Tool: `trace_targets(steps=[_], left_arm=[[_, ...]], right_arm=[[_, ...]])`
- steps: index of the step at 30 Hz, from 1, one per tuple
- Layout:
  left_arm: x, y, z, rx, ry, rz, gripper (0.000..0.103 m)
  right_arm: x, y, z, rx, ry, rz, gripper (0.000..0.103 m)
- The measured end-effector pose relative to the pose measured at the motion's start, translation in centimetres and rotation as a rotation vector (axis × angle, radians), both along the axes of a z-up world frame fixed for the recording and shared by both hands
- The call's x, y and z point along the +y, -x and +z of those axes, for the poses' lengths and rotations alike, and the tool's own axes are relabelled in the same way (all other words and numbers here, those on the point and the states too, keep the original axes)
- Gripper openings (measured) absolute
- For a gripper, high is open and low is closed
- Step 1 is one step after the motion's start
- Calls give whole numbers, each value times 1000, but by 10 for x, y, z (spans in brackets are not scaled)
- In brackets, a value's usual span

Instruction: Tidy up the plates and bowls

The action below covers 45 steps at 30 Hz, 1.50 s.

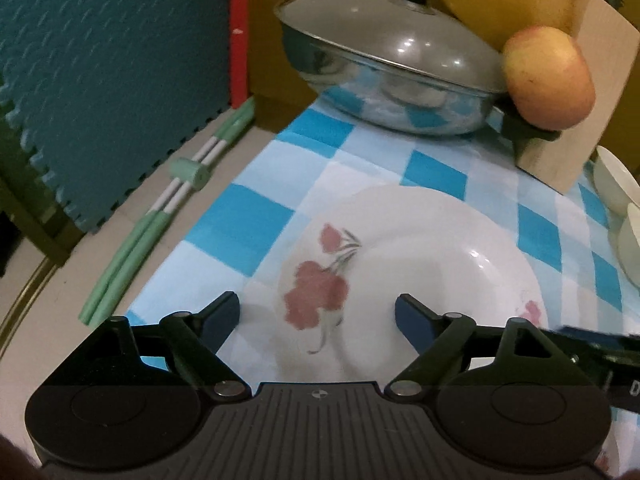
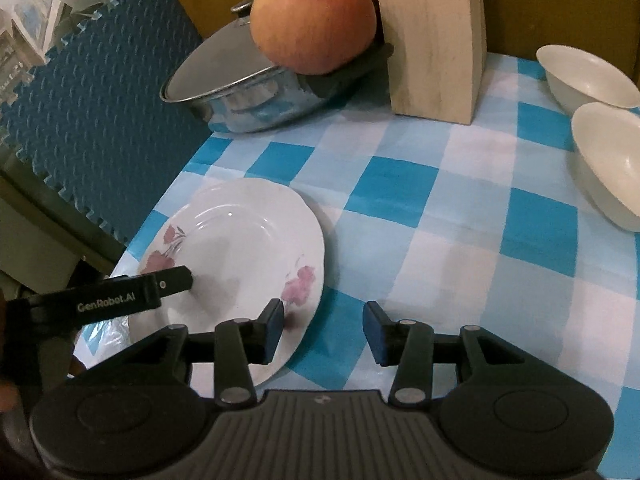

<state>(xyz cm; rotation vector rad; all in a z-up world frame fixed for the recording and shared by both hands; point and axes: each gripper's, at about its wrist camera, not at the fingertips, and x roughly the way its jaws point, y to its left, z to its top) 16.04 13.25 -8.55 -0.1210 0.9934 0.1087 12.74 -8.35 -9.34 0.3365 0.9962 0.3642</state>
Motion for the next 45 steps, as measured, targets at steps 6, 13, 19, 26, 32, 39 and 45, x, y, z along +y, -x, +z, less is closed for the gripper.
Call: trace_targets(steps=[6,13,19,26,32,39,45], left_arm=[[-18,-4,-2,5,0,-71,95],[-33,-8,-1,1,13,-95,91],[-73,-17,-2,-10,-4,-211,88],[-77,-21,-4,-37,-84,-192,96],[-74,-23,-8,-49,-91,-186,103],[-84,-19,-11,-60,-63,-223,103],[-94,-22,-9,-54,-81,-236,100]], right_arm=[[6,-4,-2,-16,-57,48,34],[-10,-7,-3,-7,-41,-7,23],[-50,-7,-9,-1,-37,-128,23],[-66,-7,-13,5,-62,-163,30],[-58,-3,-13,-20,-75,-128,36],[-46,3,-13,-65,-37,-92,37],[-51,2,-14,-44,-62,-124,29]])
